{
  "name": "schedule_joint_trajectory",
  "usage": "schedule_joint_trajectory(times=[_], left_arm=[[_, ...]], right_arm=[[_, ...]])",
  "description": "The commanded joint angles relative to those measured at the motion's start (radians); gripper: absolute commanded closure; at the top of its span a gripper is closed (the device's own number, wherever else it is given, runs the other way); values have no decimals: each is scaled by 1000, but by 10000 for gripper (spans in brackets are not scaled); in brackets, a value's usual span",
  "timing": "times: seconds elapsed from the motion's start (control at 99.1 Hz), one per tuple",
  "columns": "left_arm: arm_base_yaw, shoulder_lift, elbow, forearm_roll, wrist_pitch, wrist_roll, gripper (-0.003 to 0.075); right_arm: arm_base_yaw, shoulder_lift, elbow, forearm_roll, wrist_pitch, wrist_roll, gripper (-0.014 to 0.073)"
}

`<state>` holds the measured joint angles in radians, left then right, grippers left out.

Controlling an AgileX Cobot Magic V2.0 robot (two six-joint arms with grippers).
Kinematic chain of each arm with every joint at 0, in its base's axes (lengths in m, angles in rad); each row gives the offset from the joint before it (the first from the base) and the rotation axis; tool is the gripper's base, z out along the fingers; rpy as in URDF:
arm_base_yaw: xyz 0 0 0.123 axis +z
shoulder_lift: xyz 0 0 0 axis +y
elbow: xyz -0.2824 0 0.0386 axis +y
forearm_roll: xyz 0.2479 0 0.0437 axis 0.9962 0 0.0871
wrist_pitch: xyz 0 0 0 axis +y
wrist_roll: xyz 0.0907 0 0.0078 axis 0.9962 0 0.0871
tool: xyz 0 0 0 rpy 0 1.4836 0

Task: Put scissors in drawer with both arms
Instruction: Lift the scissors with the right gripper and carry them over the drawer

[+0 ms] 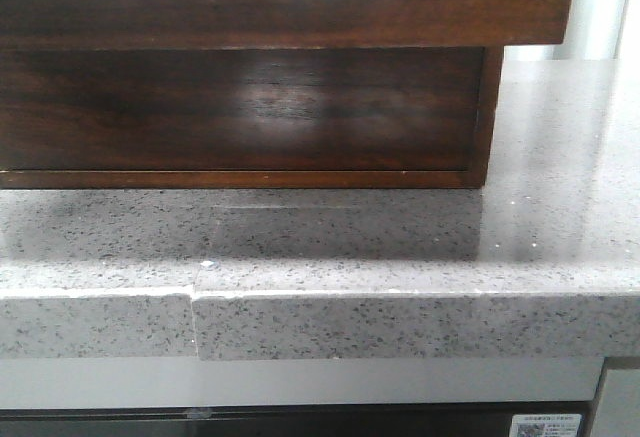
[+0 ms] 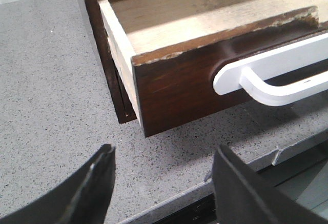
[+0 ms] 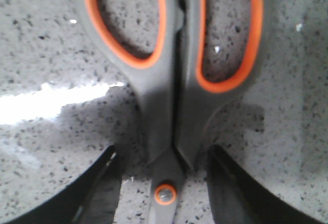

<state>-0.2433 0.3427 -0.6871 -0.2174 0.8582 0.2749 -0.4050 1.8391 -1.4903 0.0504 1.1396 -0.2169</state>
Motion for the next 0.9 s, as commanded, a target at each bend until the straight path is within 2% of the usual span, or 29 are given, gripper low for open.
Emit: schedule_joint_trajectory(times=[0.0,0.141,0.353,0.525,0.696,0.888], left_arm=[[-8,10,-21,-15,-69,-7,335],[-8,10,-21,-15,-69,-7,334],[-8,10,-21,-15,-69,-7,335],[-8,10,-21,-15,-69,-7,334],[-8,10,-21,-15,-69,-7,334],[-8,10,-21,-15,-69,-7,335]], right_arm=[[-1,-40,-34,-23,0,-13,270],[-1,-40,-34,-25,-1,-15,313],[-1,-40,-34,-25,-3,-19,507],[-1,-49,-34,-25,-5,-28,594],[4,-118,-34,-12,-27,-36,594],[43,-291,-54,41,-69,-85,594]])
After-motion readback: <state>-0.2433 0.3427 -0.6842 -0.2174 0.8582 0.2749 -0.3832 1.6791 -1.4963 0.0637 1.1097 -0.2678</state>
